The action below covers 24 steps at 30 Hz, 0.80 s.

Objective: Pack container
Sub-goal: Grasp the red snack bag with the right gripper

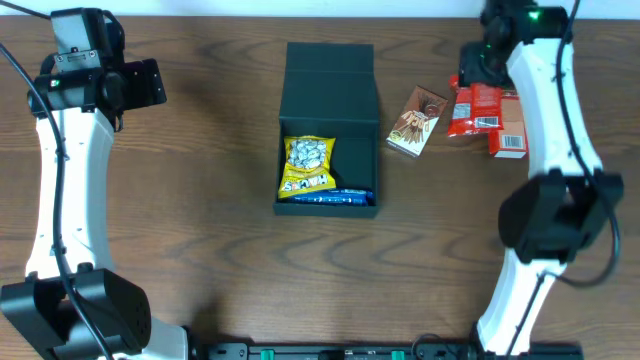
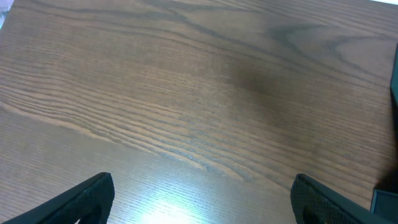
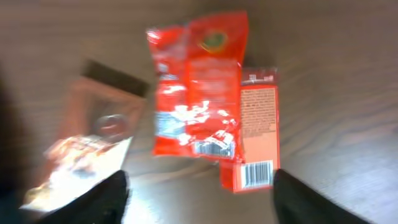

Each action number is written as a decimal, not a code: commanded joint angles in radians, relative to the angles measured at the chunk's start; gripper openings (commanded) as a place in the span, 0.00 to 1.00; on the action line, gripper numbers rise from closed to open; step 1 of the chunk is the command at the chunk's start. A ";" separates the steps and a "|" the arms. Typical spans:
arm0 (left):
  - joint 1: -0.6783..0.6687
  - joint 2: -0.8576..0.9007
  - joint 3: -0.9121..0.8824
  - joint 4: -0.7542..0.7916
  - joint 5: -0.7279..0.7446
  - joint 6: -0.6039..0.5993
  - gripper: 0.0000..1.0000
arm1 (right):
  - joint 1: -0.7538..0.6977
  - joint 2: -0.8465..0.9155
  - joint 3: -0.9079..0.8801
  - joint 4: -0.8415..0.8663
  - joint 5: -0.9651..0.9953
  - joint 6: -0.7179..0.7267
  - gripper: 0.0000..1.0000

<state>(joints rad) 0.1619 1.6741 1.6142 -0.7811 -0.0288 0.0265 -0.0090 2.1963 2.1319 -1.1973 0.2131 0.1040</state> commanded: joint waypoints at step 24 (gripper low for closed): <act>0.002 0.006 -0.002 -0.014 0.055 -0.008 0.91 | -0.018 0.274 -0.011 0.154 0.061 0.014 0.35</act>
<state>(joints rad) 0.1619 1.6741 1.6142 -0.7963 0.0223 0.0261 -0.0322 2.4516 2.1178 -1.0355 0.2592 0.1169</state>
